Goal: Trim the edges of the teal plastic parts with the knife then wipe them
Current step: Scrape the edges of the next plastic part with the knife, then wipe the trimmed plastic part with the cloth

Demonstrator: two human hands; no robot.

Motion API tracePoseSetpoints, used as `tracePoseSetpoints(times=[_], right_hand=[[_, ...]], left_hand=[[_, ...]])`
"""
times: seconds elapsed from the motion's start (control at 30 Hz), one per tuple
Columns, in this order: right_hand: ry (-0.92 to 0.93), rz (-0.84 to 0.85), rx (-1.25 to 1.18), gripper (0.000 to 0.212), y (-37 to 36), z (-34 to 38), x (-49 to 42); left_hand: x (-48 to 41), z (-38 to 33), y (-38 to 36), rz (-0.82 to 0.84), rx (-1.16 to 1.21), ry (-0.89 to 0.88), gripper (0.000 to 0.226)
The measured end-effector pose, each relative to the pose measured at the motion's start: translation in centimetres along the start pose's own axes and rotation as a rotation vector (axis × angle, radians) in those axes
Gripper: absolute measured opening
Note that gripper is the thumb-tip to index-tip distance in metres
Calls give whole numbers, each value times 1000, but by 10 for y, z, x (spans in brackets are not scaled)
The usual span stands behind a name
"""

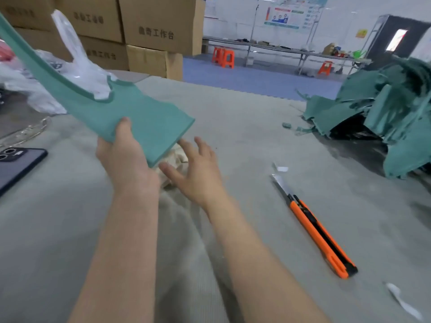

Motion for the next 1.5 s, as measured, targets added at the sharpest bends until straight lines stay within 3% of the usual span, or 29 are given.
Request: tracePoseSetpoints(times=[0.13,0.2,0.3,0.4,0.5,0.6,0.77,0.93,1.07,1.17,1.27,1.37,1.43,1.5], right_hand=[[28,237,178,66,-60,19,-21],[16,193,207,53,-68,13,-21],[3,-19,163,36,-55,2,-22],[-250,-262,-313,30,-3,-14,-27],[-461,-508,-864,7,77,-41,-17],[-397,-597,-1402,8,139,-63,13],[-305,-726,-1750,18,175,-95,64],[-428,-750,-1699,33,169,-114,85],[-565,-874,-1683,24,162,-132,87],[-607,-917,-1500,9,161,-137,90],[-712,-740,-999,32,162,-140,90],[-654,-369,-744,45,154,-134,89],[-600,-209,-727,35,146,-126,89],[-569,-295,-922,13,144,-120,89]], left_hand=[[-21,-17,24,-50,-2,-51,20],[-28,-23,29,-57,14,-61,22],[-29,-22,28,-38,7,-3,20],[-21,-12,20,30,4,110,21],[-10,2,9,146,-17,246,19],[9,23,-7,287,-24,428,21],[52,62,-29,511,-105,642,26],[81,93,-32,600,-154,770,35],[89,106,-31,637,-189,831,32],[89,109,-28,628,-214,861,31],[88,108,-28,622,-204,859,30],[90,108,-29,586,-194,787,30],[92,105,-31,609,-160,786,33],[91,101,-34,647,-74,779,41]])
Point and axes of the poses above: each hand's wrist, its own x-axis away from the middle knuckle, its own y-axis out of the back of the hand, z = x × y, the point moved 1 cm from there along -x, towards the middle knuckle, and after that the axes turned 1 degree about x, right-handed, at the moved point
